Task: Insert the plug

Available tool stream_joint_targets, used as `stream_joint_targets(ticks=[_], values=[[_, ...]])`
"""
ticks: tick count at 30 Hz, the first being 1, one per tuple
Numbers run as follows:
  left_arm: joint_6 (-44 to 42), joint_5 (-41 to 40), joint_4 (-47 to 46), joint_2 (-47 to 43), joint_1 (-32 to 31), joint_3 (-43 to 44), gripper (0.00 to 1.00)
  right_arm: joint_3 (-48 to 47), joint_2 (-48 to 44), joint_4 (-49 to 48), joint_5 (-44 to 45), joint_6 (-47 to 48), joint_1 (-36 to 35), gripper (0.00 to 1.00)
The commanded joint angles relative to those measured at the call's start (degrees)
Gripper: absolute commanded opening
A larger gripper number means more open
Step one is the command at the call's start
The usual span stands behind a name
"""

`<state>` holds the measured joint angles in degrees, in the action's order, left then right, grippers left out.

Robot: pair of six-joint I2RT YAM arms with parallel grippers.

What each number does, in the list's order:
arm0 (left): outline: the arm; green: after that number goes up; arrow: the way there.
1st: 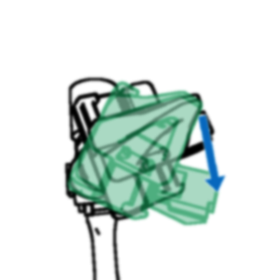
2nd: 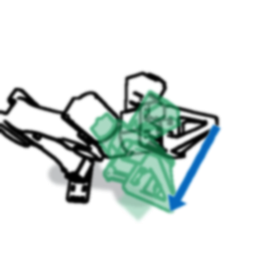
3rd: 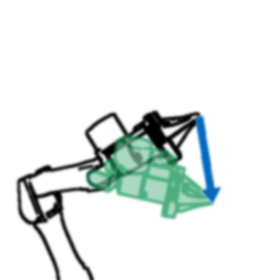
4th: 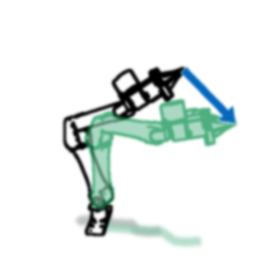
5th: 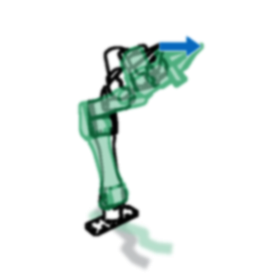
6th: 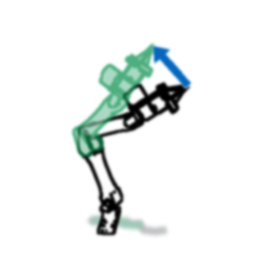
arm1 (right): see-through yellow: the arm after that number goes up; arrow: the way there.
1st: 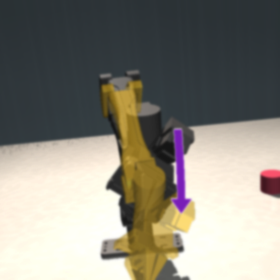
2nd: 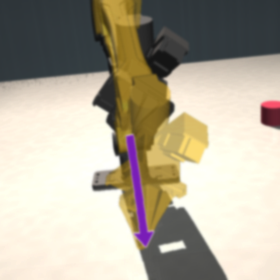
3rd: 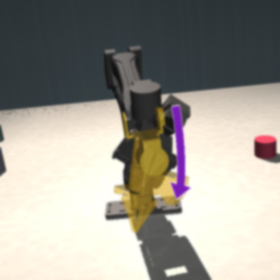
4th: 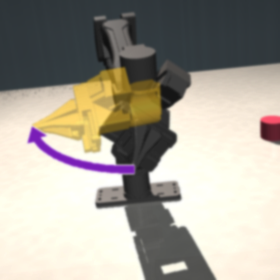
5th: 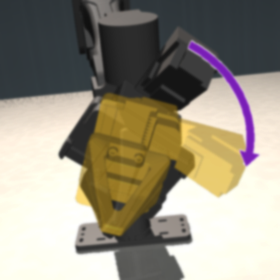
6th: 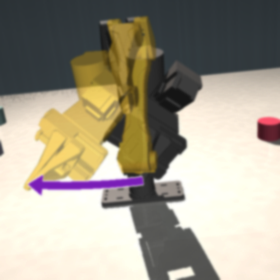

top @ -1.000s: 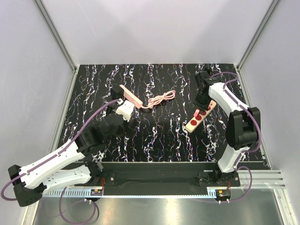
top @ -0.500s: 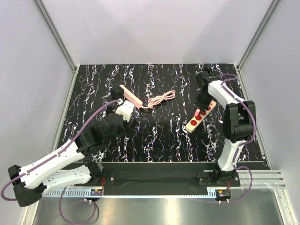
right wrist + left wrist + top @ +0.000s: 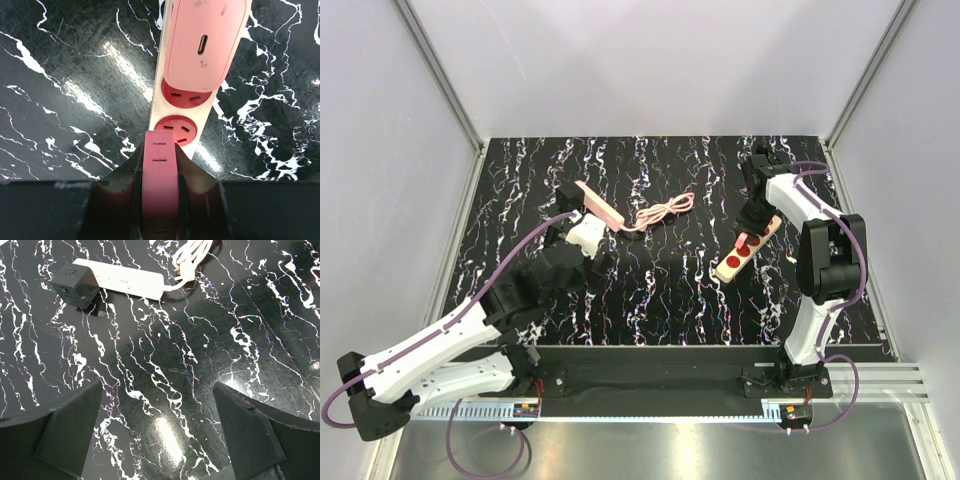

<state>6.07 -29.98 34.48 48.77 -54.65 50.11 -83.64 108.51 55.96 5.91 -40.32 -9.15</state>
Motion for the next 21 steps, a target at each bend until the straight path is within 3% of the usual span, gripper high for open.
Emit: stream_joint_targets(ticks=[1,21], values=[[0.0,-1.5,-1.1,-0.2,-0.1,0.0,0.99,0.7,-0.5,-1.6,-0.3,-2.2,0.3,0.00],[0.1,-1.6,-0.9,-0.3,-0.1,0.0,0.99,4.9,-2.1,-3.5,1.6,-4.9,0.4,0.00]])
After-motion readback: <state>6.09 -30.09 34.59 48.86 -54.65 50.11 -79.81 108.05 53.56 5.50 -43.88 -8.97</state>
